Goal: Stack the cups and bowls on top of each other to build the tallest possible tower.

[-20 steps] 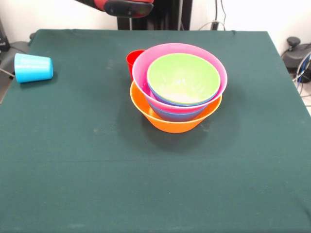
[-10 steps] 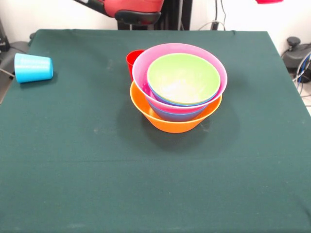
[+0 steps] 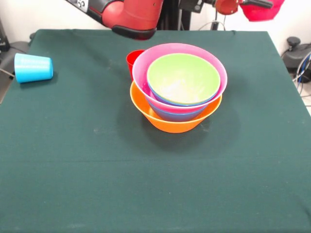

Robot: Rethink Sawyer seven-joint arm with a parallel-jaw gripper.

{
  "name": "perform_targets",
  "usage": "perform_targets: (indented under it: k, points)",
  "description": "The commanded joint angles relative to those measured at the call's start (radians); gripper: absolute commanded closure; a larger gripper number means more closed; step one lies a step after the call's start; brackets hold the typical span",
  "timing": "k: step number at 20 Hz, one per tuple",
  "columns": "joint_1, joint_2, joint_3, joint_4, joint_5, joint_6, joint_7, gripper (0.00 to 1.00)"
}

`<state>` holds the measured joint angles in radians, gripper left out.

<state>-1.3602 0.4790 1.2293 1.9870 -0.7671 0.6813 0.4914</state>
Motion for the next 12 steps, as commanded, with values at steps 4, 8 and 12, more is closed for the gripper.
perform_targets:
  k: [4, 8, 12]
  points:
    - [0.102, 0.000, -0.036, -0.292, 0.070, 0.129, -0.288, 1.00]
    - [0.108, 0.005, -0.034, -0.313, 0.093, 0.142, -0.292, 1.00]
    - [0.115, 0.008, -0.035, -0.317, 0.104, 0.148, -0.285, 1.00]
